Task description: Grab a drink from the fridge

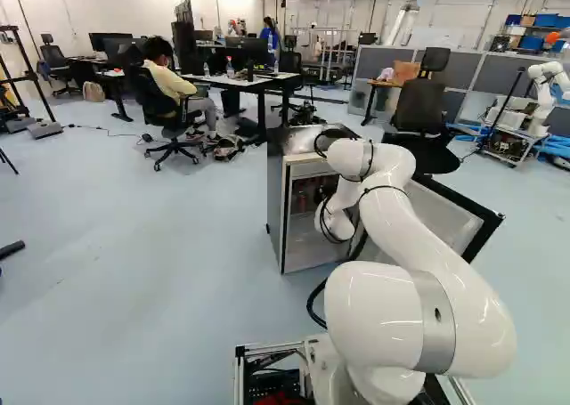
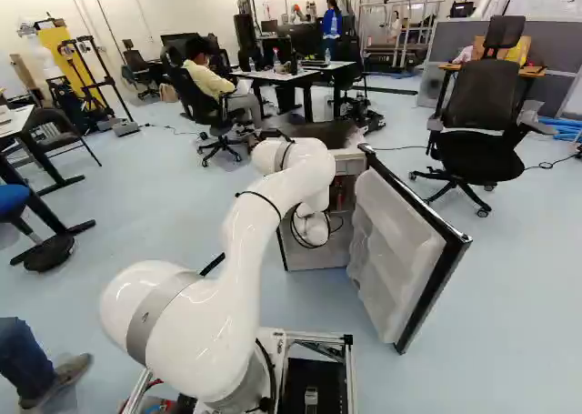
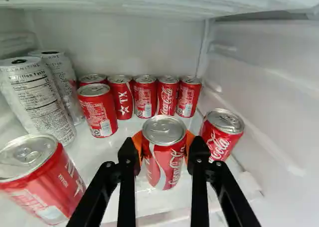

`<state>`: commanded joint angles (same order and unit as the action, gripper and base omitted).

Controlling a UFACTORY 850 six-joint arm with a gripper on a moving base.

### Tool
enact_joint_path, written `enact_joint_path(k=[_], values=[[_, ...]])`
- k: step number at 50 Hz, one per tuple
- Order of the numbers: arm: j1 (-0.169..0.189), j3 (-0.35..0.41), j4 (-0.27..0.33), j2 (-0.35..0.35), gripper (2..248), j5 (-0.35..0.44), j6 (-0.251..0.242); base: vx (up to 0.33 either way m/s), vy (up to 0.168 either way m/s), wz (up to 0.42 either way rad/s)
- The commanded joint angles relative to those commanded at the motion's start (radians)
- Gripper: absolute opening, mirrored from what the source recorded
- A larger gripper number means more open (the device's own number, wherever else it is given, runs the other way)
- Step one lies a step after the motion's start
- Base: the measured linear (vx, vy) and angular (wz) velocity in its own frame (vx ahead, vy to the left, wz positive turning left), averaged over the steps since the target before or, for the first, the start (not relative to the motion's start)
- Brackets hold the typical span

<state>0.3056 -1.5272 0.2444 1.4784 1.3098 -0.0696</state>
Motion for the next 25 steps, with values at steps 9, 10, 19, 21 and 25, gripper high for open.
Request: enact_joint_path(k=[9,10,19,21,25], values=[[0.000,0.009,0.000,-0.010,100,0.000,0.000,0.000,0.000,0.000],[0.000,0.012,0.000,-0.013,100,0.000,0.000,0.000,0.000,0.000],[0.000,0.036,0.000,-0.041,100,0.000,0.000,0.000,0.000,0.000],[0.000,0.038,0.000,-0.045,100,0.000,0.000,0.000,0.000,0.000],[0.000,0.038,0.000,-0.045,100,0.000,0.000,0.000,0.000,0.000]])
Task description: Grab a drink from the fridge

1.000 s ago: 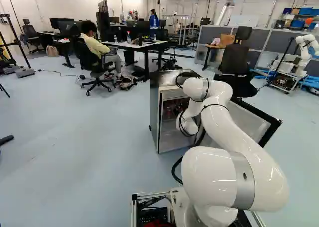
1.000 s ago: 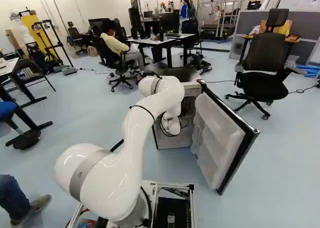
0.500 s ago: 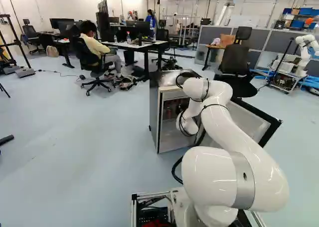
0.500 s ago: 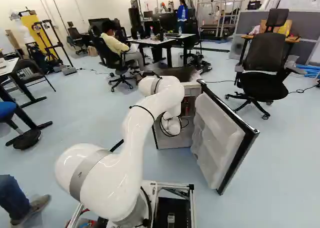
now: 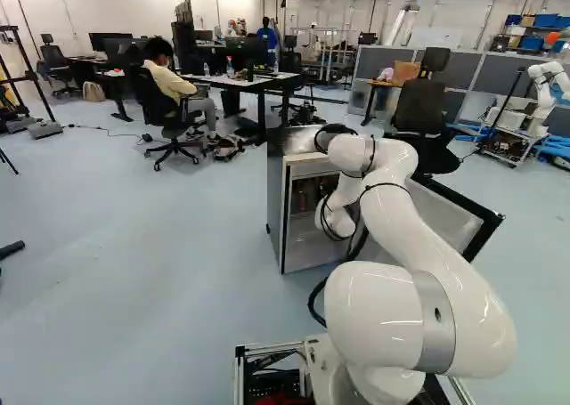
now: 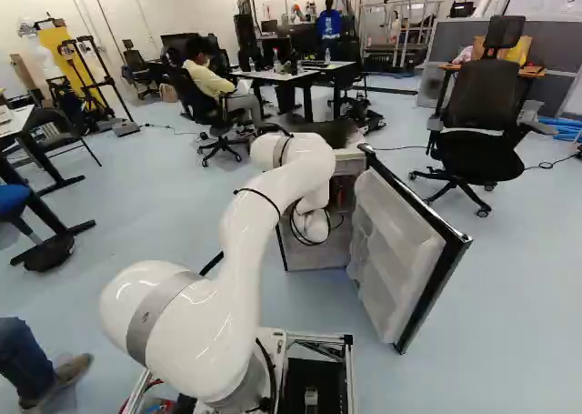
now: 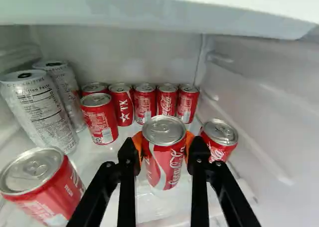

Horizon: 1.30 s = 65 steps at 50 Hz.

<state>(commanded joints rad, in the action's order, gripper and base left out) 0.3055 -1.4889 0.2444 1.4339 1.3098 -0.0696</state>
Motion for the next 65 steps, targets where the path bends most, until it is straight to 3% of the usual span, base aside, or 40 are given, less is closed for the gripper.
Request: enact_joint_path(k=[23,65], values=[[0.004,0.043,0.000,-0.024,100,0.000,0.000,0.000,0.000,0.000],[0.030,0.268,0.000,-0.142,100,0.000,0.000,0.000,0.000,0.000]])
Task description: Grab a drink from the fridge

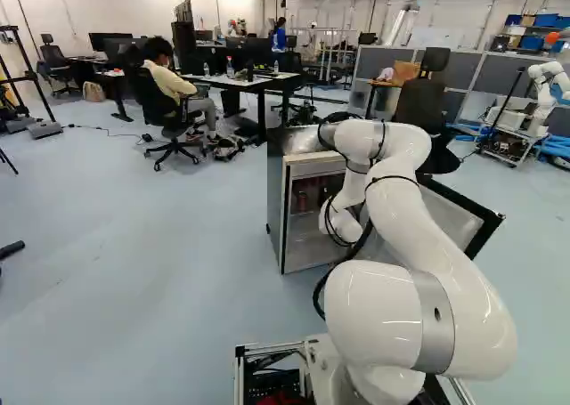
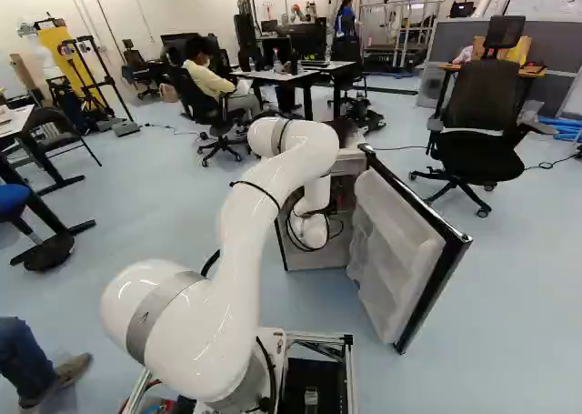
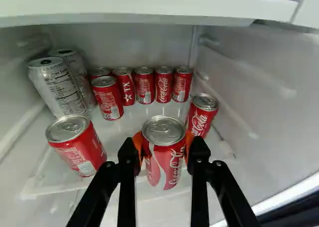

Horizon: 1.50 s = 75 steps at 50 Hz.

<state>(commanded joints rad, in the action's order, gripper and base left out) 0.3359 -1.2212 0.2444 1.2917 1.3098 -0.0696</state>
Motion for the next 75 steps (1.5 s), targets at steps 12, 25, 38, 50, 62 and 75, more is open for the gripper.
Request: enact_joint_path(k=[12,25,38,50,62,75], values=[[0.010,0.069,0.000,-0.035,100,0.000,0.000,0.000,0.000,0.000],[0.022,0.140,0.000,-0.071,100,0.000,0.000,0.000,0.000,0.000],[0.034,0.227,0.000,-0.130,100,0.000,0.000,0.000,0.000,0.000],[0.045,0.315,0.000,-0.199,100,0.000,0.000,0.000,0.000,0.000],[0.055,0.401,0.000,-0.269,100,0.000,0.000,0.000,0.000,0.000],[0.059,0.480,0.000,-0.339,100,0.000,0.000,0.000,0.000,0.000]])
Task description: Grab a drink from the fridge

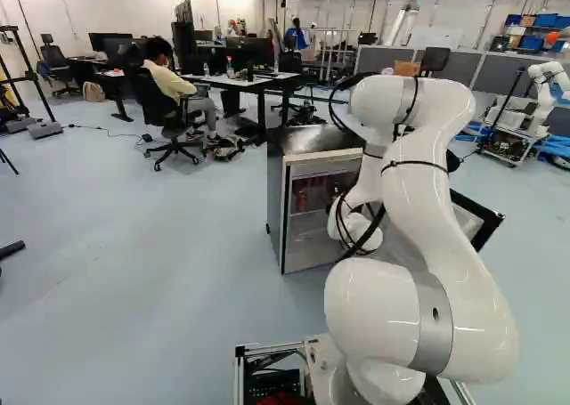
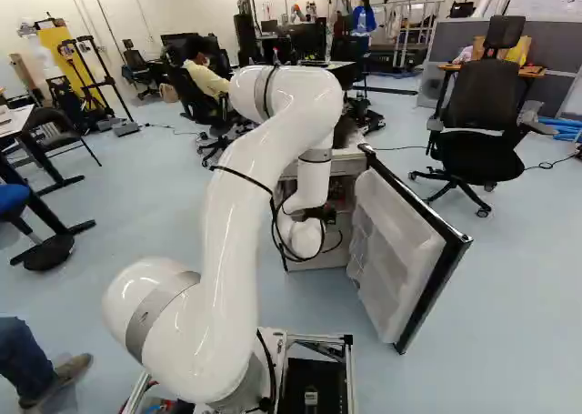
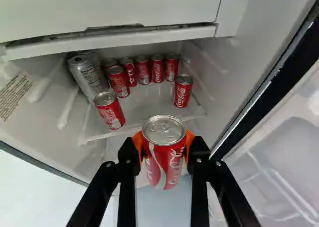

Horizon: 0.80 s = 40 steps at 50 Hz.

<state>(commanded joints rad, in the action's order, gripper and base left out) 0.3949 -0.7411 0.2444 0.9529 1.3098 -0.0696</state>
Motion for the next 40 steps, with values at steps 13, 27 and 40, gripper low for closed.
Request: enact_joint_path(k=[13,27,40], values=[[0.001,0.074,0.000,-0.069,100,0.000,0.000,0.000,0.000,0.000],[0.001,0.147,0.000,-0.142,100,0.000,0.000,0.000,0.000,0.000],[0.001,0.213,0.000,-0.210,100,0.000,0.000,0.000,0.000,0.000]])
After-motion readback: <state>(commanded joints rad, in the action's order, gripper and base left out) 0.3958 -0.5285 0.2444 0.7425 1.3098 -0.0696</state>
